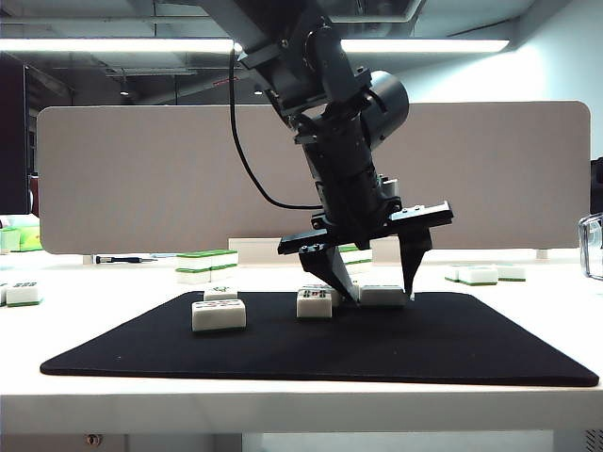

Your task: Align six mahjong tiles in a row on the table.

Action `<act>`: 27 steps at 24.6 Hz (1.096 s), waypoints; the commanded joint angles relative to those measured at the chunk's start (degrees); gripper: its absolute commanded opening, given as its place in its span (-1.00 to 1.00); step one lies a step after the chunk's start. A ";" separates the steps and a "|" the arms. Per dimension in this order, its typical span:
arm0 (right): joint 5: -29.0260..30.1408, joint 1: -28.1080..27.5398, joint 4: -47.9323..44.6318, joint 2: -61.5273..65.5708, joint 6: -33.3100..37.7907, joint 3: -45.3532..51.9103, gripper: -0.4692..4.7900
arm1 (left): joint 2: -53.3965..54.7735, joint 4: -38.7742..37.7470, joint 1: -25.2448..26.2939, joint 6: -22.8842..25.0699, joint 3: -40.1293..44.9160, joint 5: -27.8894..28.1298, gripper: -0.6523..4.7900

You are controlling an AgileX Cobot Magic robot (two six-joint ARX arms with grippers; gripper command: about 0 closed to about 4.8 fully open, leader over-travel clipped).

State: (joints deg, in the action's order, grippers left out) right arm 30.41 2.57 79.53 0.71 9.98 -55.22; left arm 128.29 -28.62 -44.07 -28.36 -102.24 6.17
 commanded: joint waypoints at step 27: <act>-0.09 0.04 -0.68 -0.68 -0.15 -0.17 -0.82 | -9.99 -7.67 0.94 26.86 -0.07 -5.75 -0.01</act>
State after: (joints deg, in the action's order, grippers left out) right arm 30.41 2.55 79.53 0.71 9.98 -55.22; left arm 119.44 -33.71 -43.66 -8.36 -102.17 0.08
